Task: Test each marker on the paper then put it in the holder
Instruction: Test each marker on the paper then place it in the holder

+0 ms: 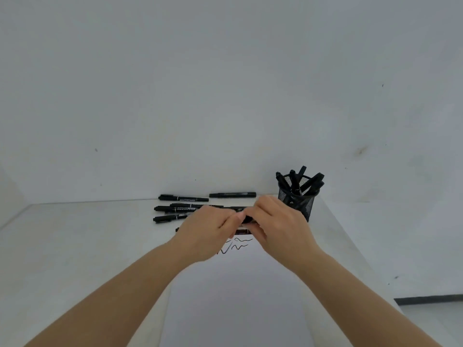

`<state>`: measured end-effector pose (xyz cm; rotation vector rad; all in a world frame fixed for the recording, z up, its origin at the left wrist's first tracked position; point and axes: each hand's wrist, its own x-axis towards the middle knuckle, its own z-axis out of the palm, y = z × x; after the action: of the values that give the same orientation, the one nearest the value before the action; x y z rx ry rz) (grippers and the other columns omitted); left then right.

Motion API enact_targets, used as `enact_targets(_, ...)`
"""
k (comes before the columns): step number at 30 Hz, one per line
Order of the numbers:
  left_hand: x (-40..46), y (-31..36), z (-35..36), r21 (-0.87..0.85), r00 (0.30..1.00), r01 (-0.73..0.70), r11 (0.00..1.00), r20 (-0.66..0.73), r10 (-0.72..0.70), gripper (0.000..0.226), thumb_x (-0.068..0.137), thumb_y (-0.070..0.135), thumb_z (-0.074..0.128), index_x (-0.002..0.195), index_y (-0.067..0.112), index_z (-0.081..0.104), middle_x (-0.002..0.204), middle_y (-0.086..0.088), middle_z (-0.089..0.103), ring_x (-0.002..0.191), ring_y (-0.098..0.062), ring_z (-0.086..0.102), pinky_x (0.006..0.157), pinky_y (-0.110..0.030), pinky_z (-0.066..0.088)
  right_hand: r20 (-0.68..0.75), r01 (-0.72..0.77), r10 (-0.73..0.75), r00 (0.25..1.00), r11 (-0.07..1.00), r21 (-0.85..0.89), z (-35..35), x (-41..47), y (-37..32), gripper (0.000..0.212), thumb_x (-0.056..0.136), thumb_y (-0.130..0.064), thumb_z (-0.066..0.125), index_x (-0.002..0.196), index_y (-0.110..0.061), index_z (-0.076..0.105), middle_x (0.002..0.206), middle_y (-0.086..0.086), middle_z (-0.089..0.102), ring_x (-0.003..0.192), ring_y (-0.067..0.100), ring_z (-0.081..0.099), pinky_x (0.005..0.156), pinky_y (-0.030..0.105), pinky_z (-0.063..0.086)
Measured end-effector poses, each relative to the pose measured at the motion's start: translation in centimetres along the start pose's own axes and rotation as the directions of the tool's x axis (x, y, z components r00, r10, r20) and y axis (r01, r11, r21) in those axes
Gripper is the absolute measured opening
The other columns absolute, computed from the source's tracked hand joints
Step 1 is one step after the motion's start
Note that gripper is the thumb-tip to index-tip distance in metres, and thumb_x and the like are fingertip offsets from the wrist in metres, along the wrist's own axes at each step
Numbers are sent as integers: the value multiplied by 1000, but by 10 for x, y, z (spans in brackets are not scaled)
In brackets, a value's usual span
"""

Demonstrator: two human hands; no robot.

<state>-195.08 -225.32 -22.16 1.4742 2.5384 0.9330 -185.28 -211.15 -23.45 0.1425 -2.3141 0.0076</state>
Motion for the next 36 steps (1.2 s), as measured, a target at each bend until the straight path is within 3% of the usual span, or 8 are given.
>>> enact_targets(3,16,8,-8,-224,992,8,975,-119,-36,55,93,54,24,57,27,55,45,5,49,47,-9,47,60,-33,42,-50,-41,45,998,996,78,-11,12,21,14,72,-11,74,84,-7,68,77,8,60,62,22,59,49,27,49)
enact_targets(6,37,3,-17,-365,970,14,931,-221,-101,52,93,51,25,68,23,62,49,7,50,50,-11,51,64,-32,45,-143,-251,301,943,924,289,-22,25,49,9,78,-13,67,86,-11,64,84,2,57,61,9,55,62,11,43)
enact_targets(9,63,-15,-20,-199,967,114,973,-201,-154,34,96,33,33,76,27,59,64,11,58,64,-13,58,70,-37,49,-124,-495,609,784,732,468,-24,30,78,18,84,-20,63,82,-33,50,80,-13,58,71,-1,57,62,4,39)
enact_targets(12,89,-45,-14,16,966,231,973,-122,-228,23,96,23,35,96,24,58,97,3,64,88,-18,58,84,-38,48,-81,-602,708,702,650,464,-17,28,98,23,87,-24,58,77,-38,43,76,-16,58,72,-8,55,58,2,37)
enact_targets(17,112,-98,6,287,953,294,912,-19,-301,28,95,21,40,120,17,53,124,-3,54,109,-20,52,93,-35,43,-10,-643,695,719,671,369,3,18,109,16,88,-18,56,98,-27,47,80,-19,55,70,-3,55,60,6,36)
enact_targets(23,125,-120,29,425,973,211,880,-5,-230,27,92,15,42,116,20,56,119,-1,58,111,-21,50,87,-34,42,95,-481,474,876,873,79,11,17,115,49,87,-12,54,131,-27,42,80,-4,54,68,18,50,65,31,43)
enact_targets(29,130,-124,41,591,980,133,796,43,-196,27,92,27,47,118,25,55,118,0,54,110,-23,52,76,-30,38,200,-366,386,901,922,-128,20,18,121,34,92,-18,47,126,-22,50,88,4,62,82,26,54,63,33,40)
enact_targets(36,132,-124,44,571,982,161,805,-14,-186,23,92,30,48,112,21,55,116,0,58,107,-23,54,75,-31,38,197,-294,334,922,934,-203,21,20,120,28,89,-17,53,117,-15,58,87,6,65,84,28,54,63,32,39)
